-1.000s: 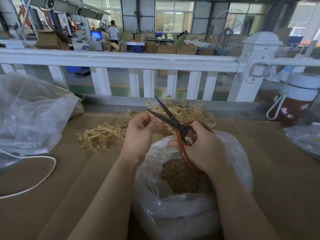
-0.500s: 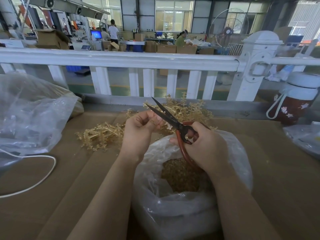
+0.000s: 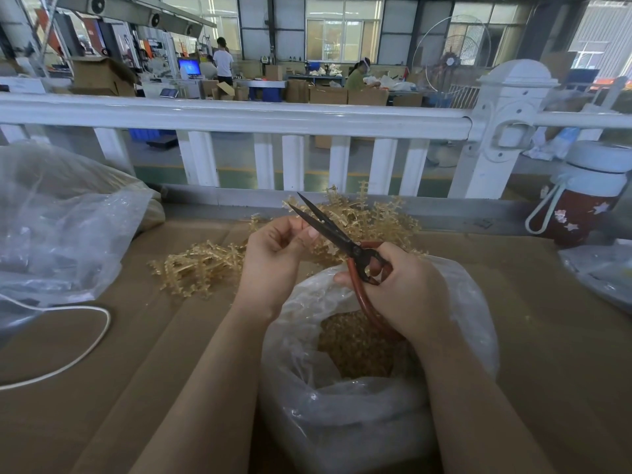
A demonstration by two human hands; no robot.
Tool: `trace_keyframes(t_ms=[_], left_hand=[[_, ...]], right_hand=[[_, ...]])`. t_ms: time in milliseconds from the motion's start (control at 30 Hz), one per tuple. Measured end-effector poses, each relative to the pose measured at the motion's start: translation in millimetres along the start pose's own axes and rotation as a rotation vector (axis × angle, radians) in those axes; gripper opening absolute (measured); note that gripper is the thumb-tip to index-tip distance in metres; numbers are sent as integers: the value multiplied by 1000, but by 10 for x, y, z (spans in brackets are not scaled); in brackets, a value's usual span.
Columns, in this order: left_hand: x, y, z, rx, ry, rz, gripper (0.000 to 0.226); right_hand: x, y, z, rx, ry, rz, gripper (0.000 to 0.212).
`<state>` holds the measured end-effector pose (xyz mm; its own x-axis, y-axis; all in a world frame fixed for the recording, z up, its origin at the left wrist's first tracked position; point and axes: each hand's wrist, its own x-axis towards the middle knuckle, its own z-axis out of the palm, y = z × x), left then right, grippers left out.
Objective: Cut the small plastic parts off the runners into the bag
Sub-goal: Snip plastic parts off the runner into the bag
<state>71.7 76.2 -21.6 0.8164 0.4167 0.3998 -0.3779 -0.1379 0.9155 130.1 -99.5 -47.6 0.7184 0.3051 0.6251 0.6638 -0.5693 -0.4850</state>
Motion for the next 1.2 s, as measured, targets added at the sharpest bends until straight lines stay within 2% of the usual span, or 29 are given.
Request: trace_keyframes(t_ms=[233, 400, 567, 700, 800, 933, 1200], left_hand=[[-1, -3, 3, -13, 7, -4, 12], [13, -25, 3, -31, 29, -23, 8], [-1, -29, 39, -101, -12, -104, 7], [-22, -31, 111, -53, -152, -162, 8], [-40, -34, 128, -37, -179, -200, 3], [-51, -31, 120, -9, -210, -174, 3], [-33, -12, 132, -87, -158, -172, 16]], right_hand=[[1, 3, 10, -15, 15, 3, 69], [9, 2, 12, -29, 14, 10, 59], [16, -2, 29, 142, -13, 99, 53], [45, -46, 34, 371, -41, 173, 35], [75, -34, 50, 478, -49, 216, 15], [94, -5, 60, 498, -62, 217, 17], [94, 13, 53, 509, -80, 219, 20]])
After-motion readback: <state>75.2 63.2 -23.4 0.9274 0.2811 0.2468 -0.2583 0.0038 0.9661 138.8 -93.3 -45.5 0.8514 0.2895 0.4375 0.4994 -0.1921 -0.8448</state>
